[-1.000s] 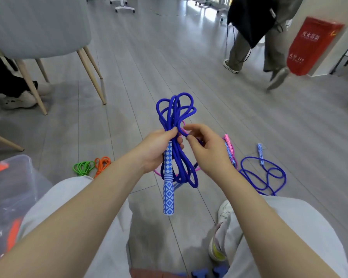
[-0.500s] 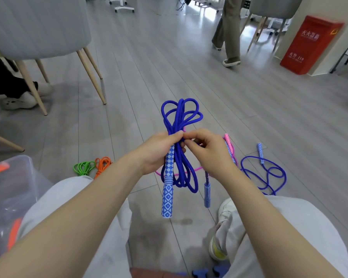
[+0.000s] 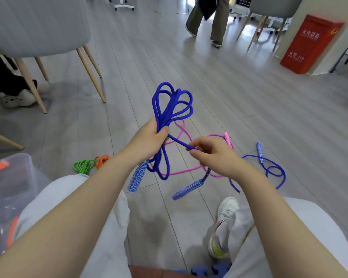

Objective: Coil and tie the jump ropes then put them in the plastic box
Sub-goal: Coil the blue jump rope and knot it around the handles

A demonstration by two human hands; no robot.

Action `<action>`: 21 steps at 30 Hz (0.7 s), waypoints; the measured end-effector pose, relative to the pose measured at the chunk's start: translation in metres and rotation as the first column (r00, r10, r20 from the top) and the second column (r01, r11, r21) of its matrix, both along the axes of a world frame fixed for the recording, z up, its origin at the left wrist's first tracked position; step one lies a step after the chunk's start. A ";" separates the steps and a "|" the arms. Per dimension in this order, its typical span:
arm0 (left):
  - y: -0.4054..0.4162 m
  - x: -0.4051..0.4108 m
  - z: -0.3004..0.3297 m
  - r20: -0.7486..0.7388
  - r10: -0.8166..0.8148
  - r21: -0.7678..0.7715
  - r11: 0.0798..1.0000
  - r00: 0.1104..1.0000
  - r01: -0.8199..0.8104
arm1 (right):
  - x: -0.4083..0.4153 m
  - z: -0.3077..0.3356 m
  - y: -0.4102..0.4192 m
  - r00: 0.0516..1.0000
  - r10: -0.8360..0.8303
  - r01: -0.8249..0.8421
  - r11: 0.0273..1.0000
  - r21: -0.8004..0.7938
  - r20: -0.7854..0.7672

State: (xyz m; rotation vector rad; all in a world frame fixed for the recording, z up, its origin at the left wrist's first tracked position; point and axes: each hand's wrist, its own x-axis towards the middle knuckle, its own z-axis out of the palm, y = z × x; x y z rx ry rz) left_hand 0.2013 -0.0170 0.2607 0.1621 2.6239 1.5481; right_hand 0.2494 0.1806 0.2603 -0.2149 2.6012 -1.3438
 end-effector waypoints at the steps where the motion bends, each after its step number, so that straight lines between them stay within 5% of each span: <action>1: -0.002 -0.002 -0.003 -0.018 -0.018 -0.109 0.994 1.000 0.015 | 0.000 -0.001 0.000 1.000 0.010 -0.009 0.999 0.033 -0.019; 5: 0.000 0.001 -0.011 0.073 -0.127 -0.334 0.931 0.989 0.145 | 0.005 -0.003 -0.004 0.986 0.066 -0.033 0.976 0.214 -0.151; 11: 0.000 0.003 0.004 0.206 -0.129 0.190 0.978 0.970 0.089 | -0.002 -0.006 0.009 0.999 0.048 -0.047 0.980 0.196 0.000; 17: 0.003 0.032 0.009 0.224 -0.603 0.038 0.791 0.766 0.611 | -0.008 -0.014 0.032 0.971 0.078 -0.117 0.980 0.163 0.228; 21: 0.005 0.044 -0.004 0.286 -0.697 -0.409 0.532 0.658 0.742 | -0.007 -0.010 0.037 0.958 0.169 -0.208 0.965 0.160 0.231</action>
